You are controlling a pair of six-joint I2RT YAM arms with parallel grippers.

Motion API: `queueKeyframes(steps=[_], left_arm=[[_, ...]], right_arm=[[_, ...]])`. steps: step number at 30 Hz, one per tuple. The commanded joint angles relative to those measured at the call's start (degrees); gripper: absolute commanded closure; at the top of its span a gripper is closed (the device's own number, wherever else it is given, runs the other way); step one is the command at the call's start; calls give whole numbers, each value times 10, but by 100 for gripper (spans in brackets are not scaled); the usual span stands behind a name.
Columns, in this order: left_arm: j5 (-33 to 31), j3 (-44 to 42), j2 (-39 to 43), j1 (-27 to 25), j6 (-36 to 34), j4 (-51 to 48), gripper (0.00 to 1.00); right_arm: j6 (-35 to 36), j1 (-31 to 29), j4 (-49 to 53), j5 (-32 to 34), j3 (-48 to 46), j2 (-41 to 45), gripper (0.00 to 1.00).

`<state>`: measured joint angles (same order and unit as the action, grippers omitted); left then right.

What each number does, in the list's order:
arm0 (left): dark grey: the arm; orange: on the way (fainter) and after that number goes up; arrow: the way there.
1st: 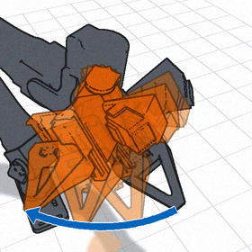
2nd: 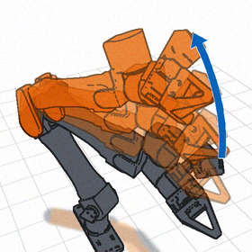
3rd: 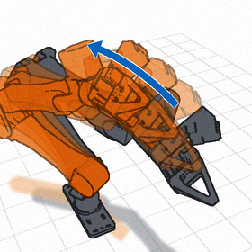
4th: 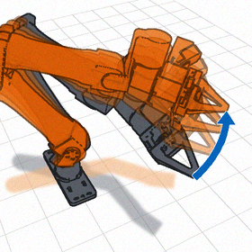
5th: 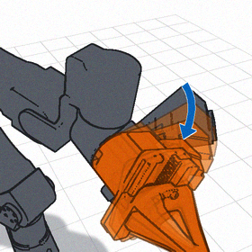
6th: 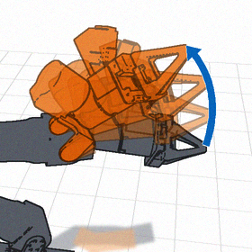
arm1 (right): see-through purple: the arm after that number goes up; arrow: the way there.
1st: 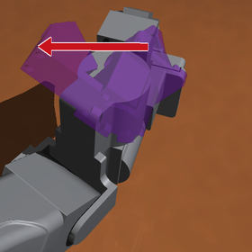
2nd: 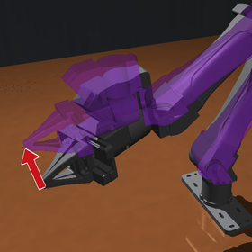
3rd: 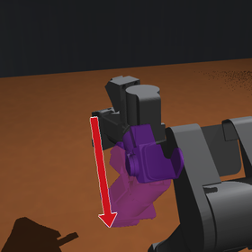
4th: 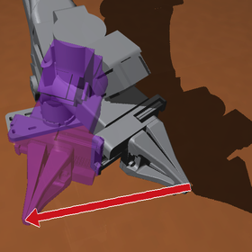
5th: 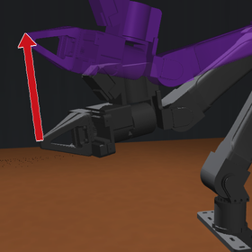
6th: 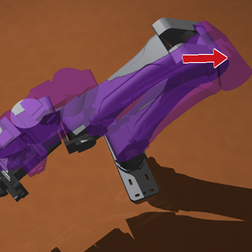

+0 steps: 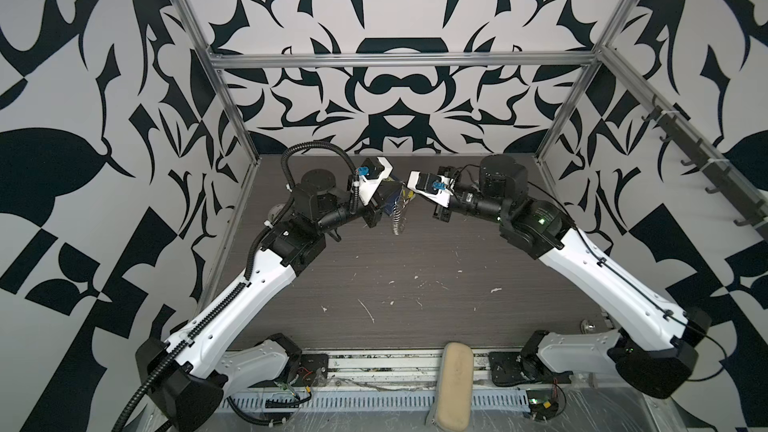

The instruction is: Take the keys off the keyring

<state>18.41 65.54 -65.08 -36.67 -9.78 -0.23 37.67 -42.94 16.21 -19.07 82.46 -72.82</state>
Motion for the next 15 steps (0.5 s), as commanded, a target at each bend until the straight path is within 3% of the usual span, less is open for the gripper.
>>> queueKeyframes(steps=[1, 15], left_arm=[[9, 23, 0, -7, 18, 92, 100], [10, 23, 3, -8, 13, 88, 100]], right_arm=[[-13, -27, 24, -58, -4, 1, 88], [-39, -27, 2, -88, -18, 18, 73]])
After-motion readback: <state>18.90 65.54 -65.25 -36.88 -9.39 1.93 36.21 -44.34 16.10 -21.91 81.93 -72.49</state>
